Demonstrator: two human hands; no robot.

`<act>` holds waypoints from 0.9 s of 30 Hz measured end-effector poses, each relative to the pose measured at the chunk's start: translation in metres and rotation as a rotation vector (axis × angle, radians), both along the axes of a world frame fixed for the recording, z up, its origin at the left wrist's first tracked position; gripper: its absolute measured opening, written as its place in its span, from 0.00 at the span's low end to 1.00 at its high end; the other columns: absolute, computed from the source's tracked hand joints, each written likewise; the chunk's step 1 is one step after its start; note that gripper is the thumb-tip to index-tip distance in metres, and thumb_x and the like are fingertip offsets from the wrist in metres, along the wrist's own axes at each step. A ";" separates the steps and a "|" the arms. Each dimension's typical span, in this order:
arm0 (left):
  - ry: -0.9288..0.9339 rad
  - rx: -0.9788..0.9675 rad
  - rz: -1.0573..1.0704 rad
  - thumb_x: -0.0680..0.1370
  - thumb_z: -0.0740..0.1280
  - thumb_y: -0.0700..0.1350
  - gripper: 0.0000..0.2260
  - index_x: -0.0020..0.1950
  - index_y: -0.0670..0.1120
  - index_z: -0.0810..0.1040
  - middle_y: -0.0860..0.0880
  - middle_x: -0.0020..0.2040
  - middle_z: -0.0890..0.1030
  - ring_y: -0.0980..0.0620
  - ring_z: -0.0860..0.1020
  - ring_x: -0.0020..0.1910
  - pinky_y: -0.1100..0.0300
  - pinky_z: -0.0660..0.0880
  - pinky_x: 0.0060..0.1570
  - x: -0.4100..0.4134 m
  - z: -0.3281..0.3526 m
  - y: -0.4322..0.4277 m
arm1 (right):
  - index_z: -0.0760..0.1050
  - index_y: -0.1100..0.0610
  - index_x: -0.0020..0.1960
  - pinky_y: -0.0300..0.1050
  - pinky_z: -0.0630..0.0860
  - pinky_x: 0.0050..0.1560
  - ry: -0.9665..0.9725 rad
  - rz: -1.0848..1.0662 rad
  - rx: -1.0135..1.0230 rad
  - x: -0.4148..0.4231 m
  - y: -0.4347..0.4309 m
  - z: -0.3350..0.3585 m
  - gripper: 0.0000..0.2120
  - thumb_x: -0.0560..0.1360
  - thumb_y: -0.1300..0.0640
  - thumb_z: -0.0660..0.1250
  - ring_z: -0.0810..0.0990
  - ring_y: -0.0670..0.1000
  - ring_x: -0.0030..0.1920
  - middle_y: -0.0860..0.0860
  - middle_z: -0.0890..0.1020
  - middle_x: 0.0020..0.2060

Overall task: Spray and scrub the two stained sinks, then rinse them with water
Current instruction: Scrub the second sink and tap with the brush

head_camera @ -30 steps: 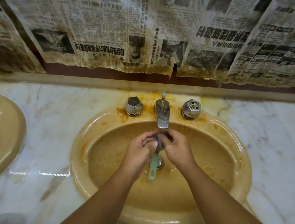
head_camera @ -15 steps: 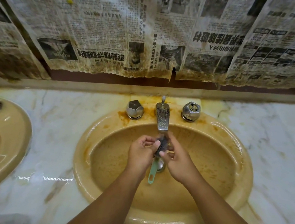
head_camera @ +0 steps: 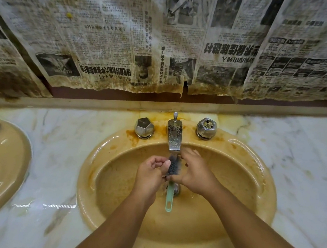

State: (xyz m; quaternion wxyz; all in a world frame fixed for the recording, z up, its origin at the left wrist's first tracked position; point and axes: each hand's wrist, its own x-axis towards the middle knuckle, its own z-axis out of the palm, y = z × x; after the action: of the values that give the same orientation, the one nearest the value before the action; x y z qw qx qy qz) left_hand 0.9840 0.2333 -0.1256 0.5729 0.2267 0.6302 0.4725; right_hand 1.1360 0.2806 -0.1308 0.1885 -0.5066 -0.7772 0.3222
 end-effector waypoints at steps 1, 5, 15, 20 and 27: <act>-0.024 -0.004 0.001 0.81 0.70 0.38 0.02 0.53 0.42 0.80 0.42 0.46 0.85 0.51 0.85 0.41 0.57 0.81 0.39 0.001 0.001 0.000 | 0.78 0.51 0.66 0.46 0.73 0.58 0.012 -0.007 0.023 0.000 -0.001 0.000 0.34 0.63 0.45 0.84 0.71 0.49 0.58 0.45 0.78 0.60; -0.081 0.001 -0.068 0.81 0.69 0.37 0.07 0.59 0.43 0.80 0.43 0.50 0.86 0.53 0.85 0.43 0.60 0.80 0.41 -0.001 0.007 0.001 | 0.82 0.50 0.64 0.37 0.70 0.62 0.070 -0.054 0.049 0.002 -0.005 0.000 0.32 0.62 0.49 0.85 0.74 0.45 0.61 0.42 0.82 0.61; -0.250 -0.020 0.028 0.80 0.66 0.30 0.10 0.59 0.40 0.79 0.45 0.46 0.87 0.51 0.85 0.42 0.59 0.83 0.45 -0.012 0.016 0.008 | 0.87 0.54 0.50 0.38 0.75 0.53 0.255 -0.161 0.050 -0.018 -0.006 -0.002 0.14 0.66 0.60 0.82 0.81 0.45 0.50 0.46 0.86 0.47; -0.162 -0.081 0.048 0.80 0.70 0.34 0.05 0.54 0.41 0.80 0.45 0.42 0.86 0.52 0.84 0.38 0.59 0.80 0.38 -0.007 0.018 0.014 | 0.87 0.55 0.54 0.35 0.77 0.54 0.323 -0.240 0.092 -0.021 -0.019 -0.009 0.11 0.72 0.63 0.77 0.83 0.41 0.51 0.46 0.86 0.51; -0.144 -0.095 0.012 0.83 0.66 0.36 0.07 0.59 0.43 0.79 0.46 0.45 0.86 0.52 0.85 0.41 0.58 0.81 0.42 0.007 0.014 0.011 | 0.86 0.55 0.48 0.28 0.73 0.48 0.354 -0.375 0.153 -0.020 -0.031 -0.002 0.05 0.76 0.64 0.74 0.81 0.38 0.47 0.43 0.83 0.46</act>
State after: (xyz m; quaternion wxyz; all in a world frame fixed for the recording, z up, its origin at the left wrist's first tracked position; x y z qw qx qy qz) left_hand 0.9906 0.2444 -0.1115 0.6241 0.1611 0.6102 0.4606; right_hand 1.1156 0.2498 -0.1332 0.4155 -0.5618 -0.6469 0.3055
